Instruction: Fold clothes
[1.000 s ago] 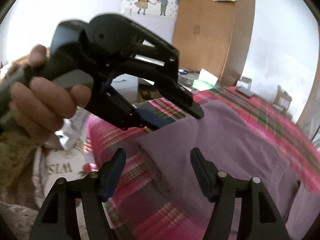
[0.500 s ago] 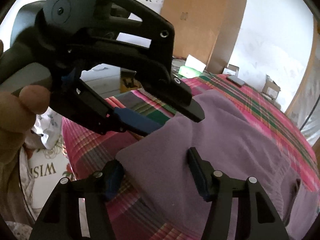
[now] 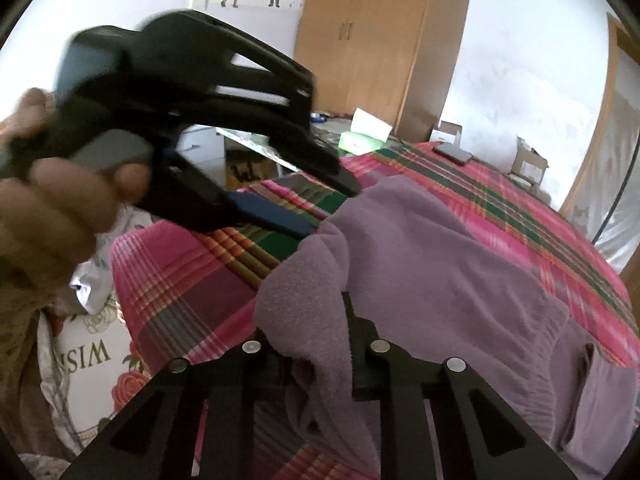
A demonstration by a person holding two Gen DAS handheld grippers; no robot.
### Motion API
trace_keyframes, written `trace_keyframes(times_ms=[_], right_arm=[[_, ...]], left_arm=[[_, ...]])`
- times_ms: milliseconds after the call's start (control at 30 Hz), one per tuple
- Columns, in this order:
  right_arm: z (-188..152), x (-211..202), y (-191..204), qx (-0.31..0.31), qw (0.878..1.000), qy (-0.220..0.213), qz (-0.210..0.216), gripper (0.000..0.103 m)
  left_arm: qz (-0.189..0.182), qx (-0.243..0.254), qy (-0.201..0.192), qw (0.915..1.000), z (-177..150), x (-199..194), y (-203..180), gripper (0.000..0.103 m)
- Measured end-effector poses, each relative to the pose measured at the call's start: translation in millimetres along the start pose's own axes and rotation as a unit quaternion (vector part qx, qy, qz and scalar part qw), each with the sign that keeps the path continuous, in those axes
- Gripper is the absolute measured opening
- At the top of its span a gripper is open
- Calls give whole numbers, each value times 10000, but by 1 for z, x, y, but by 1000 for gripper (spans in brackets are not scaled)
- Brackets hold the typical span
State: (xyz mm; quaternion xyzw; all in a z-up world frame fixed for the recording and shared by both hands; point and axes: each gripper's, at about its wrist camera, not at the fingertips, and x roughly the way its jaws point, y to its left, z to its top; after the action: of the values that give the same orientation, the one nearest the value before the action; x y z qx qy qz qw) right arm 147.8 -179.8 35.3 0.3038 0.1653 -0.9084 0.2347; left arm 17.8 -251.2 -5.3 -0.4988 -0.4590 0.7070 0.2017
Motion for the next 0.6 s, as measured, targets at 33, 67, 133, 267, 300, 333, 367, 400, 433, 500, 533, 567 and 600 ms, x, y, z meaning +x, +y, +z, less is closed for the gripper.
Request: trace_keyframes(times_ms=[33,67,133,267,300,333,367,400,433,500,533,567,600], right_arm=[[0,-1,-1,13,10000,-14,24,20],[0,-1,-2,29,10000,-29,47,20],[0,-3,-3,59,9999,-66,93,20],[4,-4,-11,118,9996,-157,179,20],[5,-6,-12,134,9996,-169,201,20],[5,-7,-13,148,9995,-183,220,20],[5,-7,-13,160,9994,-189,239,20],[6,-6,-15,171,9993,-192,259,20],[6,-6,-16,181,9993,-195,279,20],[6,-5,-18,206,9991,-196,321,20],[6,-5,-18,223,9990,-193,344,20],[5,-5,-18,227,9989,-192,356,20],[5,-6,-17,225,9989,-191,362,20]], left_arm=[[57,5,9,10000,4,3,-1,43],[106,44,19,9999,8,6,-3,43],[195,107,55,9997,17,12,-6,43],[351,172,169,9991,35,24,-9,43],[390,214,203,9988,37,27,-10,43],[407,219,233,9987,40,30,-11,43],[403,188,258,9987,42,34,-11,42],[399,156,284,9987,45,38,-12,41],[403,155,293,9986,47,41,-13,40],[473,301,316,9979,52,47,-19,34],[498,302,342,9977,54,50,-20,31],[523,303,369,9975,56,53,-22,29],[518,302,376,9975,57,54,-22,25]])
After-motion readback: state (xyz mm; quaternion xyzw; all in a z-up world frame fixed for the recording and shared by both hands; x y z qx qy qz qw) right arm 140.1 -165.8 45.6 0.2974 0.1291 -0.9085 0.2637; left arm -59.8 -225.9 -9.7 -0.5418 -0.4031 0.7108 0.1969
